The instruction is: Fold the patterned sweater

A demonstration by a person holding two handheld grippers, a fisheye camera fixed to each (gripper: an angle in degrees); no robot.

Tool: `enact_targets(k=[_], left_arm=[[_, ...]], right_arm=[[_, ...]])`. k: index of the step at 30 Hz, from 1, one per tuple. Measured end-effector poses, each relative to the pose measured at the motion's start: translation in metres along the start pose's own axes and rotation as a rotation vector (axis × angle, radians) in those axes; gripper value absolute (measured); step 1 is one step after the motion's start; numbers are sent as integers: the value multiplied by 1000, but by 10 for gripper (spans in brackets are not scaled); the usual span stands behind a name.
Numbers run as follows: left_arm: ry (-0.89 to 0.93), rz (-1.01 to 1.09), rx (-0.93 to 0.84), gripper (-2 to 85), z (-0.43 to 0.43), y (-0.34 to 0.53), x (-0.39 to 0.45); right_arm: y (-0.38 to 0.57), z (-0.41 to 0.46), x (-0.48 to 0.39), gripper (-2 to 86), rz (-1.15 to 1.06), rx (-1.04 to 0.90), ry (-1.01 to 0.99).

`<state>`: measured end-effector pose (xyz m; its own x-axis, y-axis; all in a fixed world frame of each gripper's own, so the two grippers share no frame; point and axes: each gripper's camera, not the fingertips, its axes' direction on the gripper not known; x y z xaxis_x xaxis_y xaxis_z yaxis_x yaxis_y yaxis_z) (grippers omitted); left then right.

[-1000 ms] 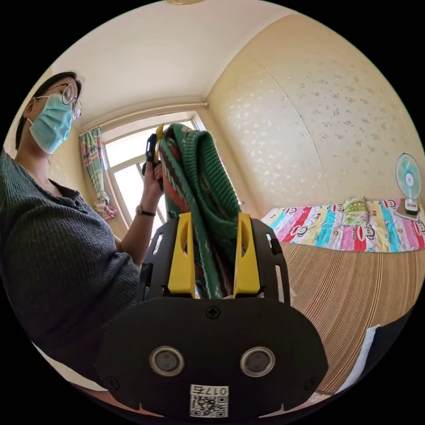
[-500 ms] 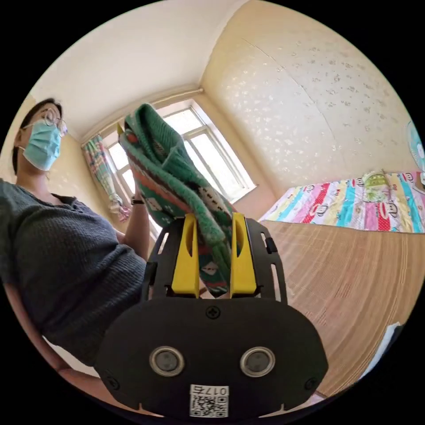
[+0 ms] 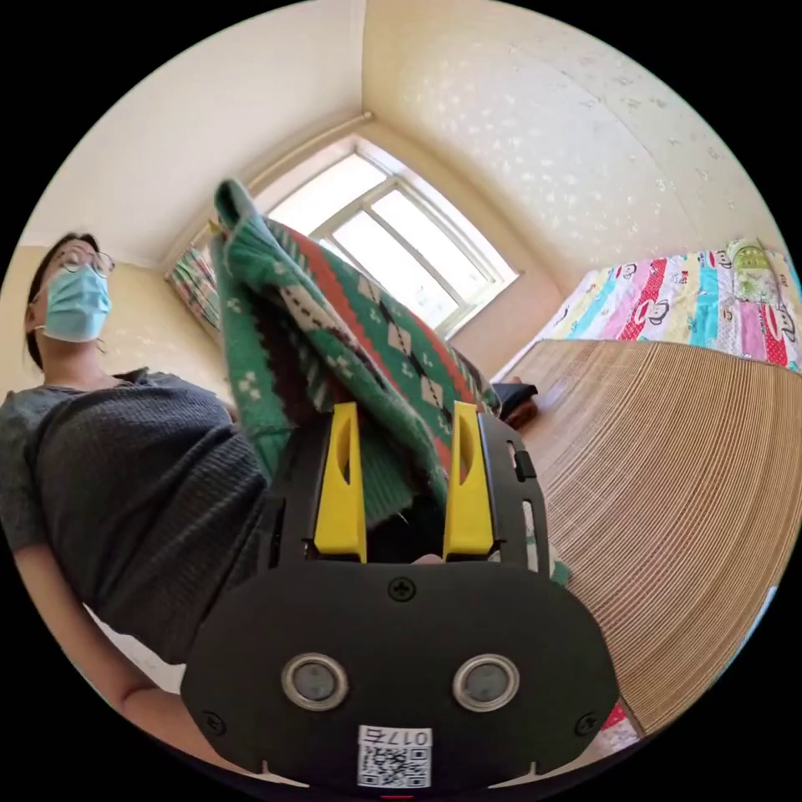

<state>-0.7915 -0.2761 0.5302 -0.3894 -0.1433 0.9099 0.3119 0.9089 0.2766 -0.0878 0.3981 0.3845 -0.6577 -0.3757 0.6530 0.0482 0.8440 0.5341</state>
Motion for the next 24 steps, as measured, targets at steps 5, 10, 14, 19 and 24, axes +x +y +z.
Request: enact_targets(k=[5,10,14,19,24], left_arm=[[46,14,-8,77,-9,-29,10],[-41,5,-4,78,-64,-63,24],[-237,-16,-133,78,-93,-66,19],[-495,-401,-315,73,-141,-24,-31],[-564,-425,-449,68,-120,-14,-34]], right_arm=[[-58,13,-25,47,-2,-12,240],[-100,-77,-76,34,10,320,476],[-130,-117,-170,32,-92,504,778],[-136,-89,-266,32,-290,543,1074],[-134,-76,-324,32,-378,582,1219]])
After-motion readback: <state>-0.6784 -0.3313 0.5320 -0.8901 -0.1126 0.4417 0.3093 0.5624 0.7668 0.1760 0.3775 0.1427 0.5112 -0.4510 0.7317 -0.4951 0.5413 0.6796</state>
